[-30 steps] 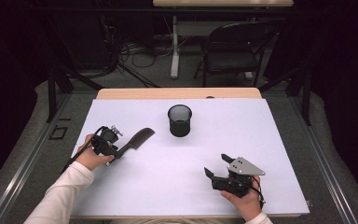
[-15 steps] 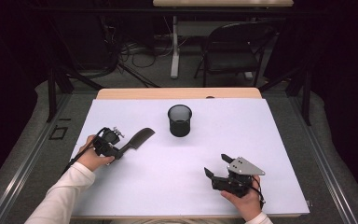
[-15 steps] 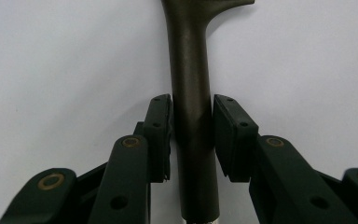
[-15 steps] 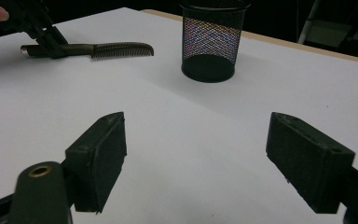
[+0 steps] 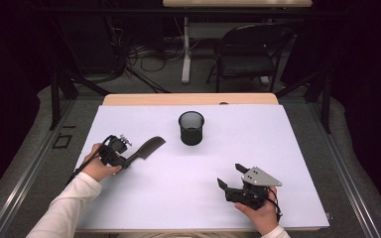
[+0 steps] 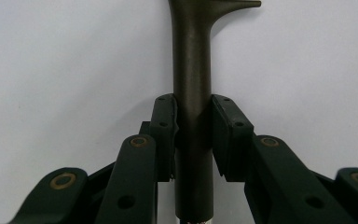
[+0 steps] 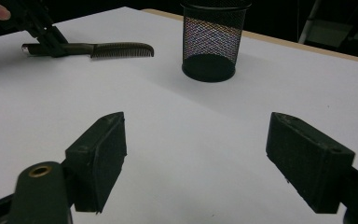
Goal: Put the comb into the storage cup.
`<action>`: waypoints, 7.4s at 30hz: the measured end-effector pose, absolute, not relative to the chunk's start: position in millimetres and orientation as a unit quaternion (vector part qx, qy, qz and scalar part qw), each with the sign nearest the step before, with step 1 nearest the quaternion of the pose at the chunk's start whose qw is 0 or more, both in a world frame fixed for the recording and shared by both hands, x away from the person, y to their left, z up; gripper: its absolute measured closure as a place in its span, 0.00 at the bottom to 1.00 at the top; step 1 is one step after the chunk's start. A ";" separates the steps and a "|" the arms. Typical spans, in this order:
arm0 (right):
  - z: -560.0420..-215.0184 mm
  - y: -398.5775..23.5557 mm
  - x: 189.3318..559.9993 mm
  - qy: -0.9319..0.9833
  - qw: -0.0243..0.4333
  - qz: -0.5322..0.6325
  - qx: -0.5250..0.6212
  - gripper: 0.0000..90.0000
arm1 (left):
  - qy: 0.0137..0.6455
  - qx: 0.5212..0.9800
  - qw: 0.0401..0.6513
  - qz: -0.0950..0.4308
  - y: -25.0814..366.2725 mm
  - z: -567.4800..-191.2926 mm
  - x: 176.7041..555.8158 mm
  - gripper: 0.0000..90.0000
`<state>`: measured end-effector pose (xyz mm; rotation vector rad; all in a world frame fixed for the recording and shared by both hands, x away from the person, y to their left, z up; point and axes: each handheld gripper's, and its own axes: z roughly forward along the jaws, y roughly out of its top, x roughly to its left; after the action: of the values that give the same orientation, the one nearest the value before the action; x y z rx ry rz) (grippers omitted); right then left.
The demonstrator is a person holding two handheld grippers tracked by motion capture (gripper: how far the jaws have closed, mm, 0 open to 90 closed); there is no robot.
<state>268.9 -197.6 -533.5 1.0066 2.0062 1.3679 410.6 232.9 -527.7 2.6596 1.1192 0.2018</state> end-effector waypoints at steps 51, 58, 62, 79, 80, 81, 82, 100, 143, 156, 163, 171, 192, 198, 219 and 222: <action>-534.4 -196.9 269.6 0.740 0.254 0.501 0.369 0.22 | 0.417 0.884 0.188 0.090 238.4 -506.3 402.6 0.80; -534.6 -197.0 269.8 0.741 0.254 0.501 0.367 0.23 | 0.418 0.875 0.220 0.109 236.9 -498.1 396.3 0.80; -535.0 -196.9 270.3 0.743 0.255 0.497 0.370 0.24 | 0.419 0.869 0.237 0.118 236.1 -492.8 393.2 0.80; -536.2 -196.3 270.9 0.744 0.254 0.493 0.373 0.24 | 0.418 0.842 0.309 0.146 224.0 -476.1 376.5 0.80; -536.3 -196.1 270.9 0.743 0.255 0.494 0.372 0.24 | 0.419 0.840 0.313 0.147 223.3 -475.2 375.7 0.80; -536.2 -196.1 270.7 0.744 0.255 0.494 0.372 0.24 | 0.417 0.839 0.316 0.148 222.7 -474.4 374.9 0.80; -536.2 -196.1 270.7 0.743 0.255 0.494 0.372 0.24 | 0.415 0.839 0.319 0.147 222.1 -473.3 374.1 0.80; -536.7 -196.0 270.9 0.744 0.253 0.493 0.373 0.24 | 0.383 0.818 0.393 0.170 193.9 -462.1 353.7 0.80; -529.7 -198.4 270.6 0.727 0.231 0.512 0.396 0.36 | 0.372 0.767 0.483 0.199 168.0 -499.1 309.5 0.80; -517.5 -192.4 284.2 0.715 0.163 0.544 0.408 0.35 | 0.372 0.765 0.481 0.211 167.1 -502.9 304.3 0.80; -504.0 -181.8 299.6 0.719 0.144 0.536 0.418 0.34 | 0.371 0.764 0.483 0.212 166.7 -504.4 304.1 0.80; -487.7 -161.3 314.9 0.733 0.134 0.527 0.407 0.37 | 0.372 0.763 0.484 0.214 166.5 -505.6 304.3 0.80; -461.8 -129.6 339.8 0.715 0.085 0.550 0.424 0.48 | 0.372 0.760 0.486 0.219 167.7 -508.2 305.4 0.80; -463.3 -132.2 338.4 0.707 0.077 0.556 0.431 0.48 | 0.368 0.764 0.483 0.219 164.7 -510.5 305.0 0.80; -469.0 -140.6 340.6 0.679 0.038 0.572 0.458 0.51 | 0.335 0.791 0.467 0.209 141.3 -521.4 296.3 0.80; -468.6 -142.4 340.9 0.672 0.031 0.577 0.463 0.53 | 0.333 0.792 0.468 0.209 140.0 -522.3 295.5 0.80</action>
<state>340.9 -142.4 -468.6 1.4277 2.0690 1.7782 295.5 140.0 -522.3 1.9428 0.8157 0.5119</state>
